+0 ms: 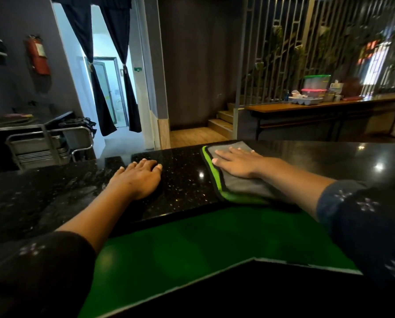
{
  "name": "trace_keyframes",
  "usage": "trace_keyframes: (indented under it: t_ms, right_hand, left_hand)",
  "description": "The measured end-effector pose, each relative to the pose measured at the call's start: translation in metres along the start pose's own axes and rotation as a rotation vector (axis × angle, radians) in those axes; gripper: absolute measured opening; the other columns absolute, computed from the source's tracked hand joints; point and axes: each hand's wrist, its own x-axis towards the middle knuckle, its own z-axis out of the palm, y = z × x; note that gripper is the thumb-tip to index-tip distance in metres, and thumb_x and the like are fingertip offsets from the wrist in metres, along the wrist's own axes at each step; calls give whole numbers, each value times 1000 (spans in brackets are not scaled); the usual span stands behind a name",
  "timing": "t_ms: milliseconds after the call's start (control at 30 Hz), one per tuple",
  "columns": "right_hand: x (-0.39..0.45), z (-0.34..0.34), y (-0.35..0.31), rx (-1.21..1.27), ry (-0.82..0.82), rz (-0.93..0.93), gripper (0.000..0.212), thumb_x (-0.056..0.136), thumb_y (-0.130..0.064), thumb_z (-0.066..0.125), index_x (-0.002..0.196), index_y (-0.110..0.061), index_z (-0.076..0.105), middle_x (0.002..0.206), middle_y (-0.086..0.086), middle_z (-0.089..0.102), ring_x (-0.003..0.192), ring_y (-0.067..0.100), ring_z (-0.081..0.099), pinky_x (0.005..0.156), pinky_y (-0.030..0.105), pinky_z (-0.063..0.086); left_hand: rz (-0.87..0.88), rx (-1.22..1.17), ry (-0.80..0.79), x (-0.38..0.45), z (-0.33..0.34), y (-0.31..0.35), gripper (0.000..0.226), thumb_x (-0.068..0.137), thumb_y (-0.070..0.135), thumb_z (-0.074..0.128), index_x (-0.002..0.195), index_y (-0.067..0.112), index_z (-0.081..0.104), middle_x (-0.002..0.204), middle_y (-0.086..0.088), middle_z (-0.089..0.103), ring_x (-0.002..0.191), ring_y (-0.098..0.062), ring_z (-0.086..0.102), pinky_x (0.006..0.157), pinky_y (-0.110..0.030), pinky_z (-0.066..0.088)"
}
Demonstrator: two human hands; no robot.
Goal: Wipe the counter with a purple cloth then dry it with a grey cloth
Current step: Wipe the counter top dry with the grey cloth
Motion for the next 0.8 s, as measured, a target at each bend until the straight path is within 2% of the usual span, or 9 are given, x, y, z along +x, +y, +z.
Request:
trace_keyframes:
  t_ms: [167, 267, 500, 633, 800]
  right_hand:
    - [-76, 11, 2, -34, 24, -70, 67, 90, -72, 10, 151, -44, 6, 163, 0, 1, 149, 20, 0, 116, 49, 0]
    - [-81, 11, 6, -35, 1, -75, 66, 90, -72, 12, 150, -46, 7, 163, -2, 1, 149, 21, 0, 116, 49, 0]
    - [1, -7, 19, 2, -14, 52, 68, 89, -74, 13, 151, -45, 8, 163, 1, -1, 149, 25, -2, 115, 54, -4]
    - [45, -17, 0, 8, -46, 134, 69, 92, -70, 16, 153, -39, 7, 163, 4, -2, 149, 28, -2, 115, 53, -3]
    - [54, -8, -51, -36, -6, -3, 70, 91, -71, 14, 153, -38, 9, 163, 4, 2, 149, 25, 2, 117, 52, 0]
  left_hand:
    - [-3, 4, -25, -13, -2, 4, 58, 98, 50, 10, 152, 27, 14, 160, -1, 7, 147, -23, 6, 117, -47, 1]
    - [2, -1, -39, -14, 0, 3, 59, 98, 51, 9, 151, 26, 14, 160, -1, 6, 147, -23, 5, 116, -47, 1]
    - [15, 27, -8, -7, 4, 3, 59, 98, 53, 9, 151, 27, 16, 160, 0, 8, 147, -22, 7, 117, -47, 2]
    - [25, 36, 34, -2, 7, 2, 58, 97, 53, 10, 150, 30, 17, 160, 2, 11, 147, -21, 9, 117, -46, 4]
    - [20, 3, 21, 5, 4, 0, 56, 98, 49, 12, 151, 30, 16, 160, 2, 8, 147, -20, 6, 117, -46, 2]
